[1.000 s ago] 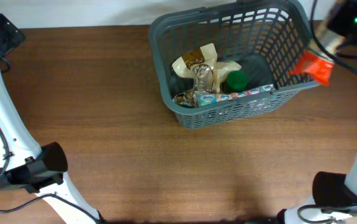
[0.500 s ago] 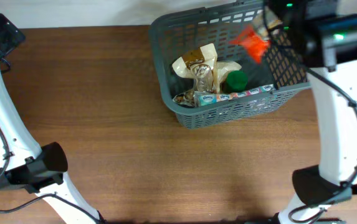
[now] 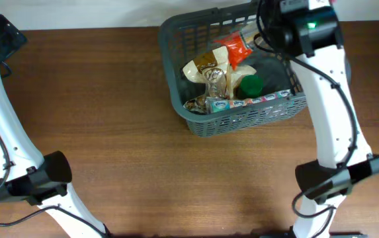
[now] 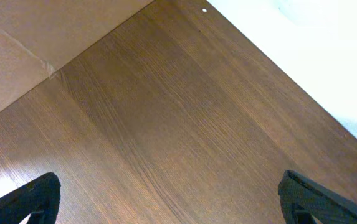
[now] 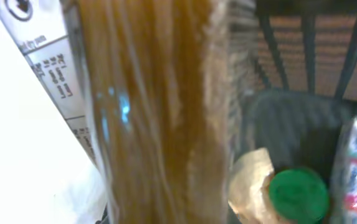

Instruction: Pack container

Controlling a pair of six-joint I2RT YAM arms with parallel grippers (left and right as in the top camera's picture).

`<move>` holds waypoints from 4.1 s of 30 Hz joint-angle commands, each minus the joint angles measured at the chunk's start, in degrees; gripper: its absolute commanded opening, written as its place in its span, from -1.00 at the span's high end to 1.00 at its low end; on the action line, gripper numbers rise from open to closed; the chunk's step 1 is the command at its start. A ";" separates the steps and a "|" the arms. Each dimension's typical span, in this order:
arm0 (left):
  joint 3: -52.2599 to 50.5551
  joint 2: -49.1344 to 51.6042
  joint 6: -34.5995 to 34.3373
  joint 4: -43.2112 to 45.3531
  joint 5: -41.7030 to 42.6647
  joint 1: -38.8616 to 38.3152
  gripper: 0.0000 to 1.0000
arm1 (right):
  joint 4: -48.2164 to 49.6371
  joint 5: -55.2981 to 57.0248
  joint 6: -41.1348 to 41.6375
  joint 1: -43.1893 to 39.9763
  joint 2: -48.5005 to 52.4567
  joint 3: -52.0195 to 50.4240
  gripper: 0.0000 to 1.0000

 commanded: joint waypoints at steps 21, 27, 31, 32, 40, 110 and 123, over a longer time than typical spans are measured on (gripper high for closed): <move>0.76 -1.49 -0.72 0.11 0.02 0.13 -0.99 | -8.09 -2.62 20.31 7.02 7.96 1.88 0.92; 0.76 -1.49 -0.72 0.11 0.02 0.13 -0.98 | -8.28 -2.91 20.83 5.20 8.09 1.88 0.90; 0.76 -1.49 -0.72 0.11 0.02 0.13 -0.99 | -8.28 -2.84 20.79 5.11 8.09 1.88 -0.09; 0.76 -1.49 -0.72 0.11 0.02 0.13 -0.99 | -8.28 -2.86 20.68 5.11 8.09 1.88 -0.40; 0.76 -1.49 -0.72 0.11 0.02 0.13 -0.99 | -7.98 -3.19 20.59 5.11 8.09 1.88 -0.98; 0.76 -1.49 -0.72 0.11 0.02 0.13 -0.99 | 5.68 -5.42 -77.83 -27.04 -5.49 2.03 -0.98; 0.76 -1.49 -0.72 0.11 0.02 0.13 -0.99 | 5.66 -5.42 -77.83 -27.04 -7.30 2.03 -0.97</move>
